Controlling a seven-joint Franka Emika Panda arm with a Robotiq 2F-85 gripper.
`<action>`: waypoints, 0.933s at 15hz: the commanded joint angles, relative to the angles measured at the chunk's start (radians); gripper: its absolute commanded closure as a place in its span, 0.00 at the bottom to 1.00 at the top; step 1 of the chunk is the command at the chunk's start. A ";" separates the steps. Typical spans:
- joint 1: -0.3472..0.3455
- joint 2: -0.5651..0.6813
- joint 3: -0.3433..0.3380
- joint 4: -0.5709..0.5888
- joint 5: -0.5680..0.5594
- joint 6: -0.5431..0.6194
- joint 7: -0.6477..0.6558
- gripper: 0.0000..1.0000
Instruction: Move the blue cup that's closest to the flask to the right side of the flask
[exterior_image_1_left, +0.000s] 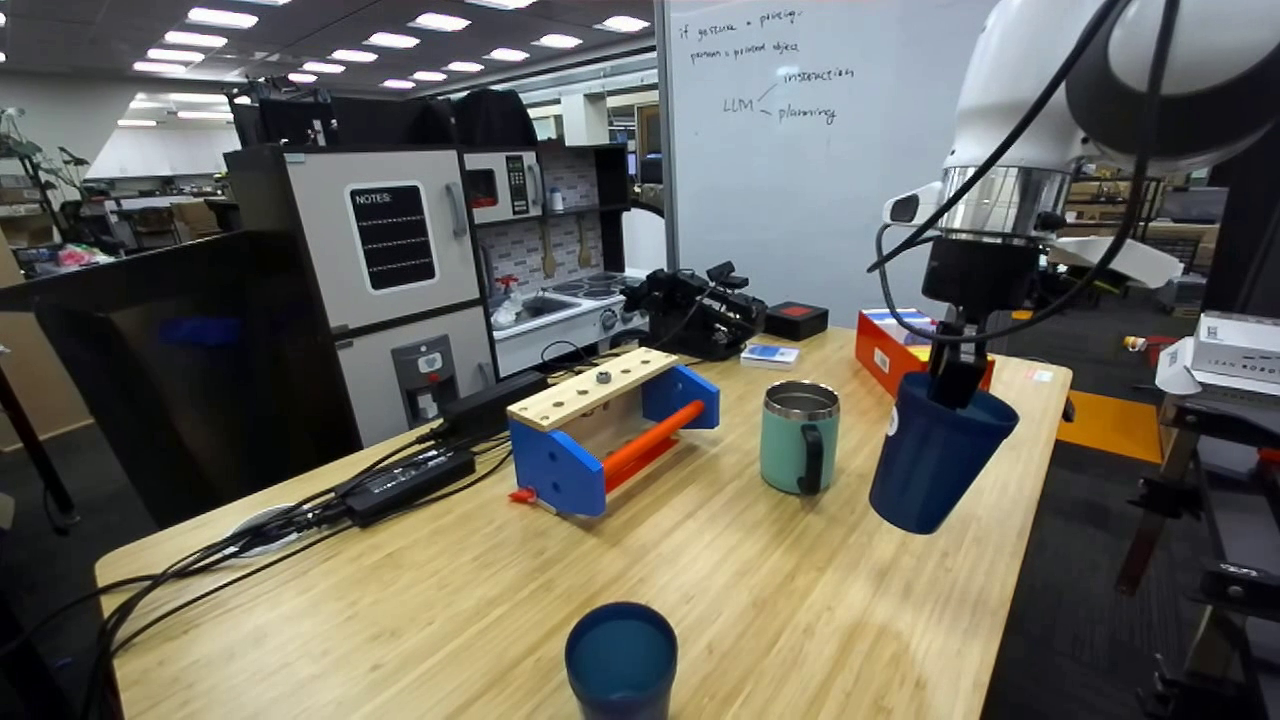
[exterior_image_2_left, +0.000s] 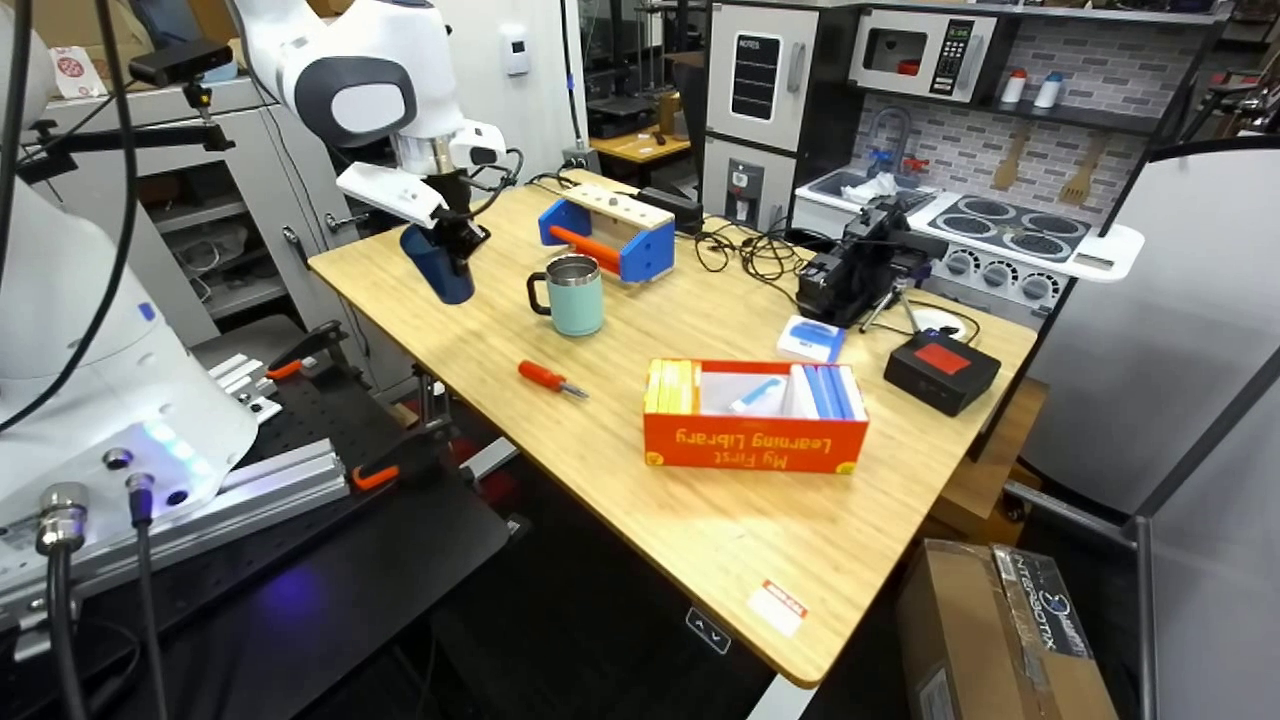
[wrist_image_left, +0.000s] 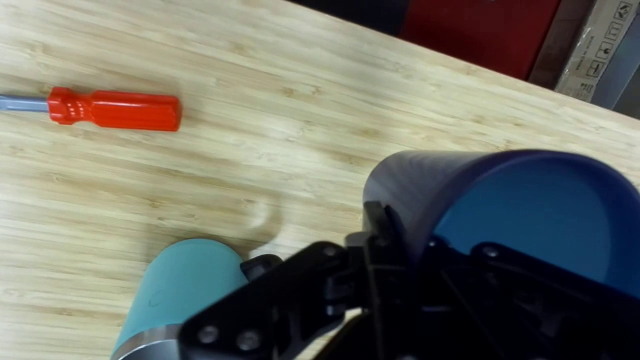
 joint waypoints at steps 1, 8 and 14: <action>0.000 0.003 -0.001 0.000 0.000 0.000 0.000 0.96; -0.022 0.015 0.006 0.008 0.029 0.009 0.014 0.99; -0.051 -0.044 -0.056 0.002 0.141 -0.032 0.135 0.99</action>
